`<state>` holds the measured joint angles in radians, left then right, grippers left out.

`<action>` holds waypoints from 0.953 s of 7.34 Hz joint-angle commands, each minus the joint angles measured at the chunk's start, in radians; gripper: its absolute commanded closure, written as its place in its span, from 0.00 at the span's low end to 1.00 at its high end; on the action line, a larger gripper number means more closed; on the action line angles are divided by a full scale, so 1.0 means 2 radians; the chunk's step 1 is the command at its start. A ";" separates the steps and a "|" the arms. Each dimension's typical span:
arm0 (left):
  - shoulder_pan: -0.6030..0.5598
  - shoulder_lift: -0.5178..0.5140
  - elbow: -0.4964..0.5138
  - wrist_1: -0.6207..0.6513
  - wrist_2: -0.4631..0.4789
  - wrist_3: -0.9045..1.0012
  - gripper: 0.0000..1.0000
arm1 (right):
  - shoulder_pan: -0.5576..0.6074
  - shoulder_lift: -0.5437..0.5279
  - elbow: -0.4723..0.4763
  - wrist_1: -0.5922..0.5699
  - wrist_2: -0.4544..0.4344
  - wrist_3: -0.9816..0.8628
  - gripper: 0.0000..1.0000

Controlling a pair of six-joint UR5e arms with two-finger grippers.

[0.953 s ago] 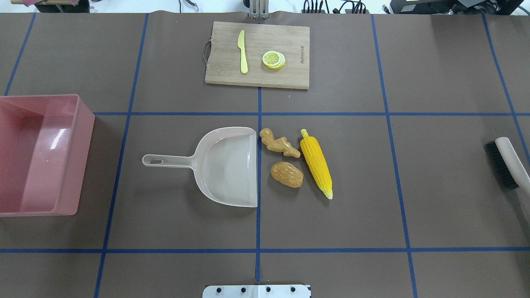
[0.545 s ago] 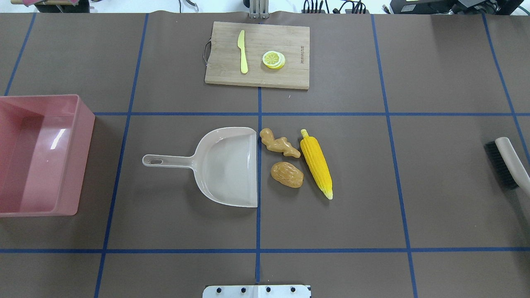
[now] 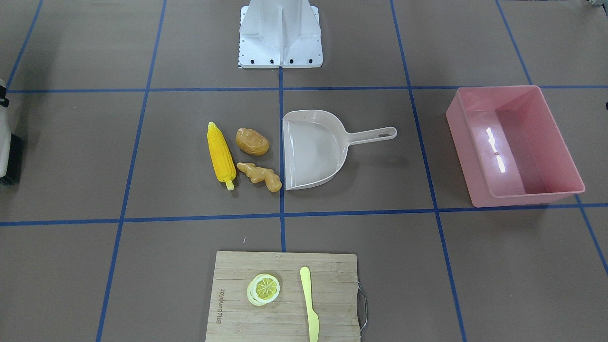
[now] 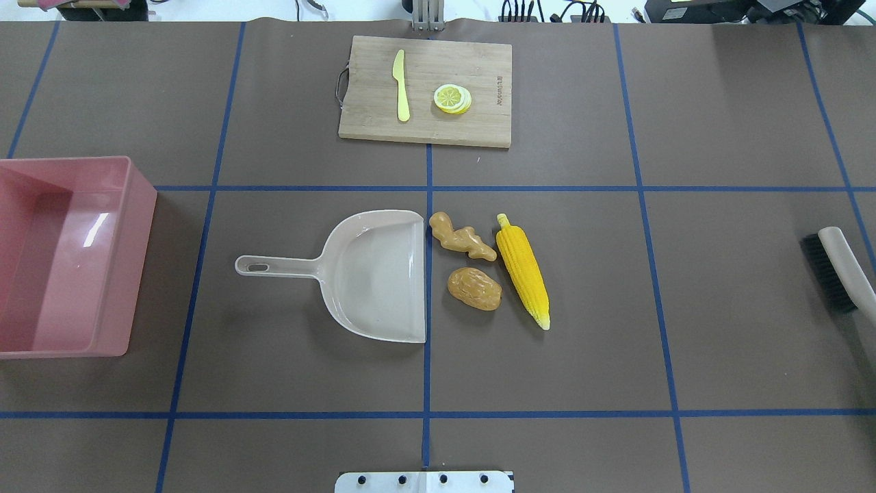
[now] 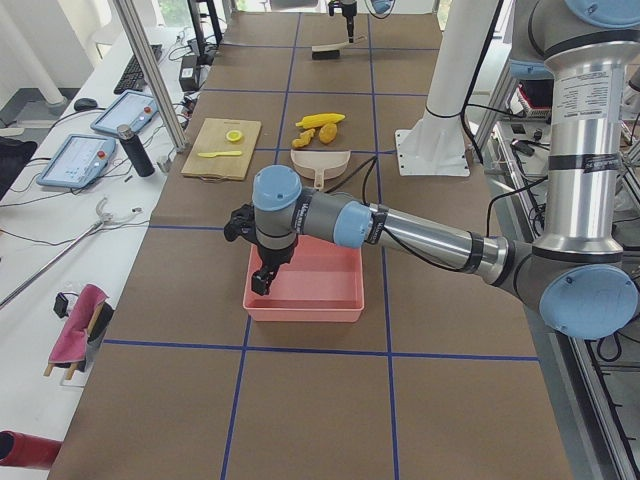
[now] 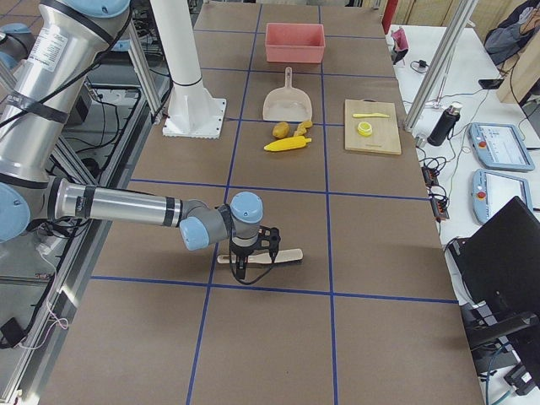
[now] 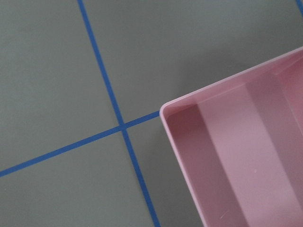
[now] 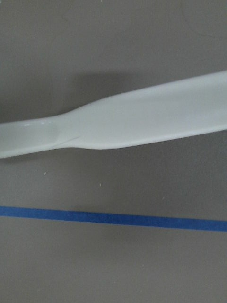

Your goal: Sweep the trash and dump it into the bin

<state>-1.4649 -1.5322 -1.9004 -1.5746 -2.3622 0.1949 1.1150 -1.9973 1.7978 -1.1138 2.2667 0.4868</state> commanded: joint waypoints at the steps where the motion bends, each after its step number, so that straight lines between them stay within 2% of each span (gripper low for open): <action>1: 0.068 -0.024 -0.038 0.000 0.001 0.000 0.01 | -0.004 0.000 -0.002 0.000 0.002 0.001 0.22; 2: 0.105 -0.069 -0.039 0.002 0.001 -0.003 0.00 | -0.007 0.000 -0.002 0.000 0.003 0.001 0.43; 5: 0.172 -0.182 -0.036 0.056 0.004 -0.018 0.00 | -0.015 0.001 -0.002 0.001 0.004 0.001 0.43; 6: 0.207 -0.202 -0.048 0.093 0.005 -0.018 0.00 | -0.018 0.001 -0.002 0.001 0.004 0.001 0.43; 7: 0.241 -0.216 -0.048 0.095 0.014 -0.018 0.00 | -0.019 0.001 -0.002 0.001 0.004 0.001 0.42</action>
<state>-1.0669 -1.9160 -1.9877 -1.4210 -2.3486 0.1616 1.0820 -1.9960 1.7946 -1.1123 2.2748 0.4894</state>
